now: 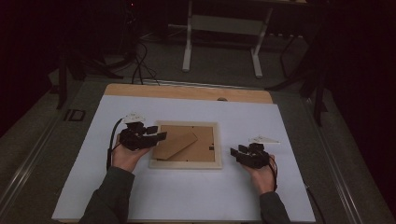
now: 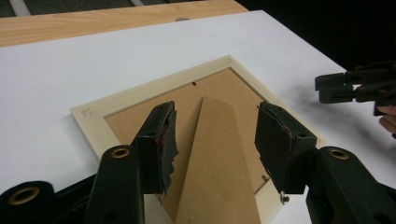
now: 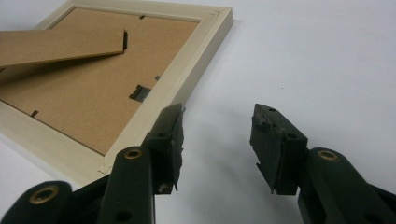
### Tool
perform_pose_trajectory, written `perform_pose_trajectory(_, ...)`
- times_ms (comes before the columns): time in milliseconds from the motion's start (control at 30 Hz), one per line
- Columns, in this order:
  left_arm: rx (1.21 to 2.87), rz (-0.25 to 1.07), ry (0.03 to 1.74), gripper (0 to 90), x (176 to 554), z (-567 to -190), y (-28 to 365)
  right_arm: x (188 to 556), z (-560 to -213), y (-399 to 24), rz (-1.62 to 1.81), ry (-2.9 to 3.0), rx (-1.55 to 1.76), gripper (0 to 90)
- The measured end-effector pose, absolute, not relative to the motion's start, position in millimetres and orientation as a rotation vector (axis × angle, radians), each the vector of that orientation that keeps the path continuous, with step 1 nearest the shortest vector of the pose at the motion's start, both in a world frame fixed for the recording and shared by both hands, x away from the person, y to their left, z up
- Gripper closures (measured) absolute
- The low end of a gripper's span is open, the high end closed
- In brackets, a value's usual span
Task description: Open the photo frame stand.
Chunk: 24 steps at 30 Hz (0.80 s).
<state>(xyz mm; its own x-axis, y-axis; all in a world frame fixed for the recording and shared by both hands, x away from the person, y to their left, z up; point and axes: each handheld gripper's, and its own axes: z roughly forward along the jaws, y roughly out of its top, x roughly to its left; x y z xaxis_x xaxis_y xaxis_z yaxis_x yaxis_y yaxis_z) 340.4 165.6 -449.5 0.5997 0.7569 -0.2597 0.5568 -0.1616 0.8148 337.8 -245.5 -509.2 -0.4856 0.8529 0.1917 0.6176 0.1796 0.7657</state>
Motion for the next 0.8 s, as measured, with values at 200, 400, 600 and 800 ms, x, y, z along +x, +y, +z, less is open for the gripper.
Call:
perform_pose_trajectory(200,1.862,0.246,1.067,49.3,354.1,-453.8,159.3,338.1,-507.7,-246.5,1.202,2.177,1.405,53.0)
perform_pose_trajectory(400,1.871,0.228,1.07,49.5,362.4,-455.4,157.3,338.8,-508.5,-246.6,1.199,2.183,1.408,52.8)
perform_pose_trajectory(600,1.927,0.22,1.06,49.5,370.8,-458.9,150.1,339.3,-509.5,-245.7,1.192,2.186,1.41,52.7)
perform_pose_trajectory(800,1.938,0.145,1.064,49.4,380.5,-464.0,146.3,339.7,-509.7,-246.0,1.199,2.187,1.408,52.6)
